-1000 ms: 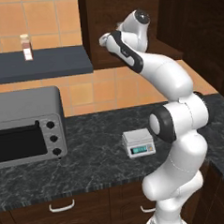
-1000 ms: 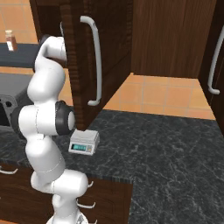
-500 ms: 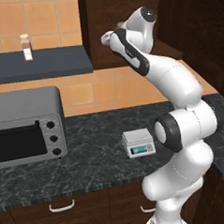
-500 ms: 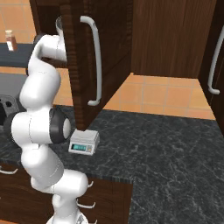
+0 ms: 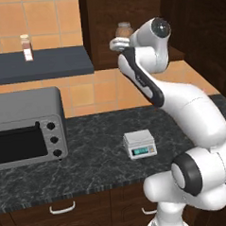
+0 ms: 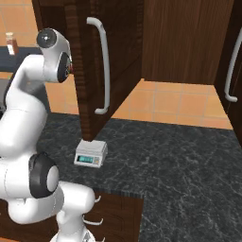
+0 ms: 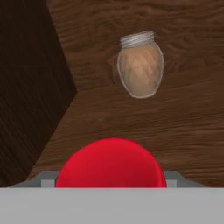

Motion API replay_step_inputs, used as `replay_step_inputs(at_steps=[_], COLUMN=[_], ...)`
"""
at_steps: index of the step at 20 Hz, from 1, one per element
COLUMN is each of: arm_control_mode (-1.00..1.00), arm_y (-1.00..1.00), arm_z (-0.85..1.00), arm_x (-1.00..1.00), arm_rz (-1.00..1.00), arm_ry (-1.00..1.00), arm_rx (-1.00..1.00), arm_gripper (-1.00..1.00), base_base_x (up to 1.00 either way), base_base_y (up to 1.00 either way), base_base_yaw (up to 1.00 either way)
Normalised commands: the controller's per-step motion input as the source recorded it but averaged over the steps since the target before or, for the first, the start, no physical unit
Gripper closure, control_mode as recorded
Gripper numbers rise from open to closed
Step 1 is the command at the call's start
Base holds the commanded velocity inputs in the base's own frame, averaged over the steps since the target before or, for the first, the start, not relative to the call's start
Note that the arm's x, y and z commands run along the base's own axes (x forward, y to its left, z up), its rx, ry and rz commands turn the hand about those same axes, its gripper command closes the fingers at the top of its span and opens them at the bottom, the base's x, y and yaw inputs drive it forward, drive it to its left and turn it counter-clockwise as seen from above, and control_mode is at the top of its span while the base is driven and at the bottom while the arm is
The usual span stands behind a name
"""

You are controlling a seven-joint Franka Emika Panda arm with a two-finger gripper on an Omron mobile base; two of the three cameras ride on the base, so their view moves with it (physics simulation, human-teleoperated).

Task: Pick the jam and place it on the digital scale for weighing, and close the cabinet.

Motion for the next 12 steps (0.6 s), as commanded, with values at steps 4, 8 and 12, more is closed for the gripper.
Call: replay_step_inputs(at_steps=[4, 8, 12], arm_control_mode=[-1.0, -1.0, -1.0], arm_y=[0.03, 0.0, 0.0], arm_z=[-0.18, -0.3, -0.36], arm_x=[-1.0, -0.79, -0.34], arm_rz=[-0.27, -0.11, 0.0], arm_ry=[0.0, 0.14, 0.2], arm_rx=[0.04, -0.07, -0.03], arm_gripper=[1.0, 1.0, 1.0], base_base_x=[0.0, 0.0, 0.0], base_base_y=[0.0, 0.0, 0.0], base_base_yaw=[0.0, 0.0, 0.0])
